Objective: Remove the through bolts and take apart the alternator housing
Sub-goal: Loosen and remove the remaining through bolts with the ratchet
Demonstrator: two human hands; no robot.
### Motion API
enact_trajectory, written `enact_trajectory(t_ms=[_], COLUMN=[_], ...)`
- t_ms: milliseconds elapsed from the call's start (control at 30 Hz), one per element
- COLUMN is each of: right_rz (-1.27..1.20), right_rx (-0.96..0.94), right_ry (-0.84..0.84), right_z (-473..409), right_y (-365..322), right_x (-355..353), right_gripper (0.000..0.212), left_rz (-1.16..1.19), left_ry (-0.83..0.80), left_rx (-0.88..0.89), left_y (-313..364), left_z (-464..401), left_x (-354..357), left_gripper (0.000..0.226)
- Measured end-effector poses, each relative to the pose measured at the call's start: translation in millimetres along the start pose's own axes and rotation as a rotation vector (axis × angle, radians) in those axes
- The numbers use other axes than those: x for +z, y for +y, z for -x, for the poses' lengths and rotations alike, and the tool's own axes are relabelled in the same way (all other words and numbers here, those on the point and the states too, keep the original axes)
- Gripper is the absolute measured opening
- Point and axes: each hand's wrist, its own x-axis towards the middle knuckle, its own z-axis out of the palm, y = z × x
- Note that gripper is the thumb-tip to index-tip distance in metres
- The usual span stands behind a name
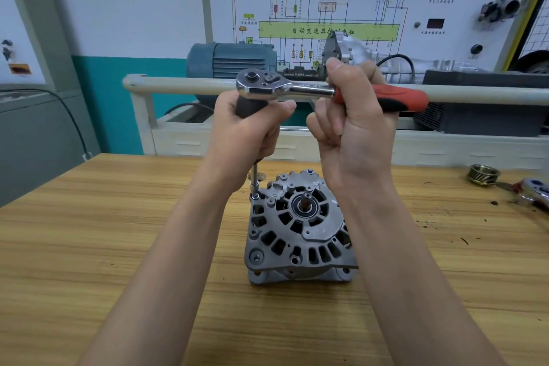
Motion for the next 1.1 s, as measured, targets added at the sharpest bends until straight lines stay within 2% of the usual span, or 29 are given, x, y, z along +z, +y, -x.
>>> enact_trajectory(t_ms=[533,667,867,967,1100], right_rz=[0.002,0.011,0.041,0.061,0.126], right_rx=[0.010,0.060,0.138,0.088,-0.090], right_ry=[0.003,0.014,-0.068,-0.061,0.083], right_z=[0,-1,-7,-5,10], right_y=[0,-1,-5,-3,6], right_x=[-2,-3,-2,2,8], right_gripper=[0.042,0.043,0.036,0.040,0.040], left_rz=[-0.007,0.012,0.123,0.093,-0.010], left_ry=[-0.010,-0.076,-0.199,-0.105,0.134], left_rx=[0.003,-0.023,-0.075,-0.046,0.022], left_y=[-2,-1,-1,-2,-2], left_z=[0,0,-3,-2,0], left_x=[1,-2,-11,-10,3], left_gripper=[0.037,0.036,0.035,0.036,0.030])
